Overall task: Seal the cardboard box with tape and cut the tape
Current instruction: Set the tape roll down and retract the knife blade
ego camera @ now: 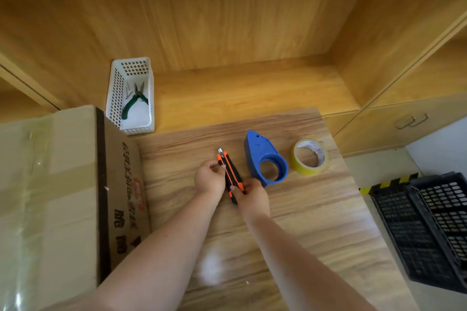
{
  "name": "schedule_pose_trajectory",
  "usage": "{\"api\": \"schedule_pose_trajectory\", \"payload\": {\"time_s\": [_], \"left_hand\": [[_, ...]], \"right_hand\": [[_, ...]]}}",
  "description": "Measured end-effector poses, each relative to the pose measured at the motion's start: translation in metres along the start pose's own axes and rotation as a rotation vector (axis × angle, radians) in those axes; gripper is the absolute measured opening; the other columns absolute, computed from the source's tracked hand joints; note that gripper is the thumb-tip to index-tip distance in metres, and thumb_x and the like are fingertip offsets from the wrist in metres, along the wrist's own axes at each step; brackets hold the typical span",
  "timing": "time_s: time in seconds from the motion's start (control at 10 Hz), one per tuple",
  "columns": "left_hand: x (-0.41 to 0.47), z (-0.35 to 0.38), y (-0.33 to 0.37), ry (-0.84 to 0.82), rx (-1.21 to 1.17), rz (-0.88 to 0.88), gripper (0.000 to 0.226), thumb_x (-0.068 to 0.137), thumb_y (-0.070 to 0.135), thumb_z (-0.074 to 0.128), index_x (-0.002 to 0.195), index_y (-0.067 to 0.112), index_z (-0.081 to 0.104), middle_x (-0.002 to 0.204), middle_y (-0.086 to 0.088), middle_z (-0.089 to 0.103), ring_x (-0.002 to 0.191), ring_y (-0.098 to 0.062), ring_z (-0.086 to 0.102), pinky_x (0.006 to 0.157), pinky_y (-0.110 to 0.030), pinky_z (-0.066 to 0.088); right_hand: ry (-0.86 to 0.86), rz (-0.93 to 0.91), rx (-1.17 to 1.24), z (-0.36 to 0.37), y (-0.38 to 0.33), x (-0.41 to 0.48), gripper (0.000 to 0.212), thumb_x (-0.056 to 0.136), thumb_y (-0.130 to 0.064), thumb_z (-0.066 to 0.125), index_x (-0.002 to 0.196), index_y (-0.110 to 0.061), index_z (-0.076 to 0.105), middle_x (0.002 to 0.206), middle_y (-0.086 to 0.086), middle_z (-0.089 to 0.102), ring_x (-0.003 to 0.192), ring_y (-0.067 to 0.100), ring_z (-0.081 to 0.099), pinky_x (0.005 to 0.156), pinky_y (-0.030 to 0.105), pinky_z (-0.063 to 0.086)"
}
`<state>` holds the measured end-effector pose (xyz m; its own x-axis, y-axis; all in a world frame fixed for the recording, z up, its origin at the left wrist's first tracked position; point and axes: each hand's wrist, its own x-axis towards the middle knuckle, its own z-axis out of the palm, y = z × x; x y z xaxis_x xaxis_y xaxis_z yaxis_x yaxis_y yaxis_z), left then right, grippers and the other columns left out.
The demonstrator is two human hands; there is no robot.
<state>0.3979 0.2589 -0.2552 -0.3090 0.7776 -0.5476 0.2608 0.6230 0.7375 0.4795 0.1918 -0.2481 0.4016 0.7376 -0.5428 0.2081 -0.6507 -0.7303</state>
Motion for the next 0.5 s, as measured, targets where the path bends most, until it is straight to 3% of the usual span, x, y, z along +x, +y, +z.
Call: {"api": "schedule_pose_trajectory", "payload": {"time_s": [0.2,0.3,0.4,0.5], "left_hand": [[-0.005,-0.002,0.004,0.000,0.082,0.106,0.025,0.084,0.012,0.072,0.109,0.007,0.069,0.095,-0.002,0.067,0.095,-0.023,0.067,0.089,-0.038,0.055],[-0.007,-0.005,0.005,0.005,0.093,0.127,0.026,0.084,0.012,0.072,0.109,0.007,0.069,0.101,-0.006,0.070,0.098,-0.024,0.067,0.089,-0.033,0.053],[-0.012,-0.022,0.012,-0.009,0.060,0.142,0.023,0.087,0.015,0.069,0.109,0.008,0.069,0.105,-0.008,0.072,0.092,-0.020,0.064,0.083,-0.026,0.046],[-0.018,-0.037,0.022,-0.020,-0.005,0.115,0.015,0.088,0.020,0.067,0.102,0.015,0.069,0.101,-0.004,0.071,0.091,-0.022,0.064,0.083,-0.029,0.050]], "right_hand": [[0.072,-0.049,-0.224,0.001,-0.004,0.000,0.027,0.084,-0.031,0.064,0.098,-0.010,0.053,0.113,0.008,0.049,0.082,0.028,0.058,0.071,0.035,0.046],[0.063,-0.042,-0.225,0.001,-0.005,0.000,0.033,0.083,-0.032,0.065,0.105,-0.011,0.051,0.120,0.010,0.050,0.092,0.030,0.060,0.078,0.040,0.050],[0.046,-0.032,-0.220,-0.005,-0.019,-0.012,0.036,0.084,-0.033,0.064,0.109,-0.013,0.047,0.116,0.010,0.052,0.091,0.026,0.059,0.080,0.043,0.052],[0.044,-0.073,-0.251,-0.012,-0.034,-0.020,0.036,0.085,-0.032,0.064,0.111,-0.012,0.047,0.112,0.007,0.047,0.081,0.023,0.056,0.072,0.038,0.050]]}}
